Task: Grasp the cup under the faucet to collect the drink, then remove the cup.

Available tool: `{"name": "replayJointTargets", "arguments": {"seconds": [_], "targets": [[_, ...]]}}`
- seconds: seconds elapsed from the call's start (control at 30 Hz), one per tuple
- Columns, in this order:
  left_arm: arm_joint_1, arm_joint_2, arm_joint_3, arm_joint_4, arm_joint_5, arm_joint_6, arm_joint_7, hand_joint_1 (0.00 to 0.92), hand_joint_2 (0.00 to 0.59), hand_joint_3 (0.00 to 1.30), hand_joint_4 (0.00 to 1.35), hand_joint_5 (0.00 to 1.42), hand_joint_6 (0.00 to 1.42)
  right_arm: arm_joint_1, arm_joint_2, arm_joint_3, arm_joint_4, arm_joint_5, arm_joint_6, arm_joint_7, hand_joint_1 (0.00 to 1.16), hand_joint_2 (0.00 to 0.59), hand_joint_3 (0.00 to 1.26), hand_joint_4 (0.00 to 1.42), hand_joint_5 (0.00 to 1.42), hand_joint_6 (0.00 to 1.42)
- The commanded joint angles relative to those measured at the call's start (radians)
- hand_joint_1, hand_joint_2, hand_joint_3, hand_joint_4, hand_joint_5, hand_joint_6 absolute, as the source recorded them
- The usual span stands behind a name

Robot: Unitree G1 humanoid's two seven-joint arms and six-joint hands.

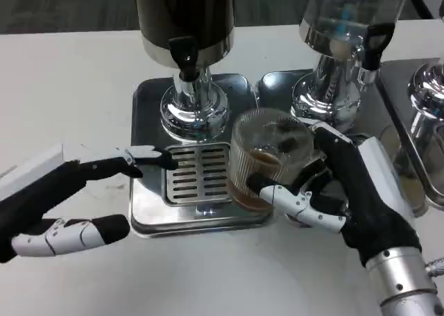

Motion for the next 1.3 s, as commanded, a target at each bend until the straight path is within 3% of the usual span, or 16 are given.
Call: {"name": "replayJointTargets", "arguments": {"seconds": [0.03,0.27,0.47,1.3], "targets": [[0.046,0.032,0.033,-0.029,0.044,-0.065,0.046,0.000,0.142,0.21,0.07,0.10,0.25,0.029,-0.006,-0.014,-0.071,0.007,-0.002,0.011,0.67,0.268,0.44,0.61,0.74,0.84],[0.102,0.074,0.069,-0.041,0.102,-0.150,0.101,0.000,0.127,0.09,0.00,0.00,0.17,0.073,-0.018,-0.017,-0.124,0.009,0.007,0.036,0.67,0.268,0.44,0.61,0.74,0.84],[0.141,0.096,0.071,-0.057,0.102,-0.177,0.129,0.000,0.125,0.08,0.00,0.00,0.16,0.097,-0.023,-0.024,-0.156,0.011,0.005,0.050,0.67,0.268,0.45,0.61,0.74,0.84],[0.248,0.111,0.101,-0.121,0.163,-0.217,0.213,0.000,0.101,0.02,0.00,0.00,0.07,0.130,-0.024,-0.042,-0.193,0.014,-0.007,0.069,0.67,0.268,0.45,0.61,0.75,0.86]]}}
